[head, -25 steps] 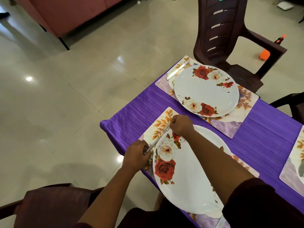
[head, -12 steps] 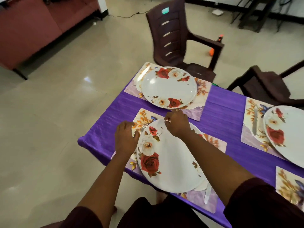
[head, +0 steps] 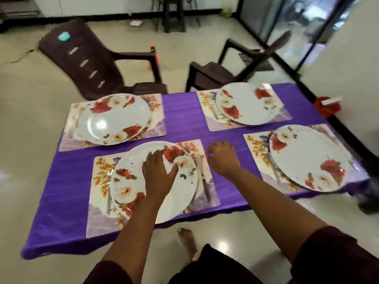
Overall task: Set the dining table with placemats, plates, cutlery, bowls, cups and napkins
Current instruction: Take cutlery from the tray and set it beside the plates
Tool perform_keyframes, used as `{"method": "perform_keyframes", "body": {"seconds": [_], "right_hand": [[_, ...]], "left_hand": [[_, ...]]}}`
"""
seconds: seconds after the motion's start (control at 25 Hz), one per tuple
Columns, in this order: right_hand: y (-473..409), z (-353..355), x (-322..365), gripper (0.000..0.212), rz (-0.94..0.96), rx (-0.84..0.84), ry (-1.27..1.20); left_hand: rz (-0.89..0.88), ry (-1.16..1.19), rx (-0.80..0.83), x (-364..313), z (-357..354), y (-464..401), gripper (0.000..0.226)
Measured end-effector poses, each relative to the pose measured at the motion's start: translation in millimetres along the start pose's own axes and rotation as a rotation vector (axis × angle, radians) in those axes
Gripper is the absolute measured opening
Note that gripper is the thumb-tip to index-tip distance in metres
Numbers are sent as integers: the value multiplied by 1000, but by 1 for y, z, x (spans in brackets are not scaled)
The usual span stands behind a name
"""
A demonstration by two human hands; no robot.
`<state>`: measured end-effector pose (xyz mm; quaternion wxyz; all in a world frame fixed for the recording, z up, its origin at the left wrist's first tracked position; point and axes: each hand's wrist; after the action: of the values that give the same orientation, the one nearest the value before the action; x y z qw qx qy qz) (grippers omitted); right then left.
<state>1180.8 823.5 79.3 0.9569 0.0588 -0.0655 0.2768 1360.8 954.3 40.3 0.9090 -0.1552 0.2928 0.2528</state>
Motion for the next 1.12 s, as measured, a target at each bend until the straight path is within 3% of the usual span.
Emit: {"method": "perform_keyframes", "body": {"seconds": [0.12, 0.32, 0.52, 0.72, 1.12], "right_hand": [[45, 0, -45, 24, -174, -73, -57], [114, 6, -136, 48, -570, -202, -28], [159, 8, -226, 55, -838, -237, -71], [194, 20, -332, 59, -1001, -213, -79], [287, 65, -517, 55, -1150, -240, -29]], "left_hand": [[-119, 10, 82, -38, -32, 10, 60], [-323, 14, 323, -123, -97, 25, 72], [-527, 19, 459, -212, -163, 20, 76], [-710, 42, 554, -324, -249, 28, 85], [-1001, -35, 709, -552, -384, 92, 69]]}}
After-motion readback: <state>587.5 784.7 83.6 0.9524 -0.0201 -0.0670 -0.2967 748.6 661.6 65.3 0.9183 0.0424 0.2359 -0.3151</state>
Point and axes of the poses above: each hand's wrist, its own y-axis away from the middle knuckle, its own z-axis out of the back of the hand, x = y × z, and after that the axes turned 3 degrees about y, right-handed
